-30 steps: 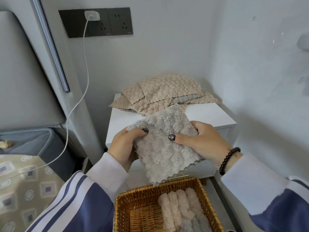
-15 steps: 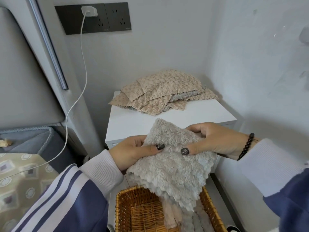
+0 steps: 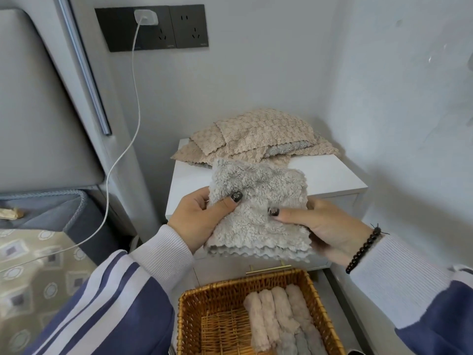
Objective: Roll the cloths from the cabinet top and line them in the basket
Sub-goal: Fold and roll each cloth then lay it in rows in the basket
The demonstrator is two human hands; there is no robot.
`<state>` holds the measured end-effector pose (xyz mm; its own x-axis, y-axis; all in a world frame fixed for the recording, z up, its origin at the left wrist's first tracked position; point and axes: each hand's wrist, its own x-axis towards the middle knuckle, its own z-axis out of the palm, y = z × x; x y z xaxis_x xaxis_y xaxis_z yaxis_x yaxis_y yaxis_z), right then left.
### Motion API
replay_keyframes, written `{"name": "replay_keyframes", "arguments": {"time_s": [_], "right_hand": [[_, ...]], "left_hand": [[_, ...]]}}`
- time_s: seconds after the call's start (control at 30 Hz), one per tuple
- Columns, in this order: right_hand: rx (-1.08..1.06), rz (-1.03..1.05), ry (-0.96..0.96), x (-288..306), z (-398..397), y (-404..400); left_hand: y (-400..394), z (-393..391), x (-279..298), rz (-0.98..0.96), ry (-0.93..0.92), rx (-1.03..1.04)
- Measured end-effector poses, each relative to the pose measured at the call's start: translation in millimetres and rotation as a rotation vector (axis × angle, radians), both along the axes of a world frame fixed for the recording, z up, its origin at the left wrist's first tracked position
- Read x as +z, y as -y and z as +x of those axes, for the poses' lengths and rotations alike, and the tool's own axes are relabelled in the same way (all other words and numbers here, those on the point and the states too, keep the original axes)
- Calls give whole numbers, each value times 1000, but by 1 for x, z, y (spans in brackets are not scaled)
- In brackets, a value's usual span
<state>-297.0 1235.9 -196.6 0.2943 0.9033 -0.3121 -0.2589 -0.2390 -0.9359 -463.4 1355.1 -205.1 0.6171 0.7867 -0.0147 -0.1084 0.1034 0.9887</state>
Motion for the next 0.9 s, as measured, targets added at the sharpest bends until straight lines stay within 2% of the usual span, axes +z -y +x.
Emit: {"name": "replay_keyframes", "arguments": {"time_s": [0.17, 0.3, 0.57, 0.67, 0.8, 0.9], "right_hand": [[-40, 6, 26, -3, 17, 0], [19, 50, -15, -6, 28, 4], [138, 209, -228, 4, 34, 19], [130, 276, -344, 9, 32, 24], [129, 310, -393, 8, 36, 27], [314, 386, -558, 12, 35, 26]], "left_hand": [[0, -3, -2, 37, -139, -72], [-1, -8, 0, -38, -138, -129], [-3, -15, 3, -192, -8, -338], [-3, -14, 5, -247, 73, -416], [-2, -11, 3, -256, 182, -461], [-1, -8, 3, -248, 253, -464]]}}
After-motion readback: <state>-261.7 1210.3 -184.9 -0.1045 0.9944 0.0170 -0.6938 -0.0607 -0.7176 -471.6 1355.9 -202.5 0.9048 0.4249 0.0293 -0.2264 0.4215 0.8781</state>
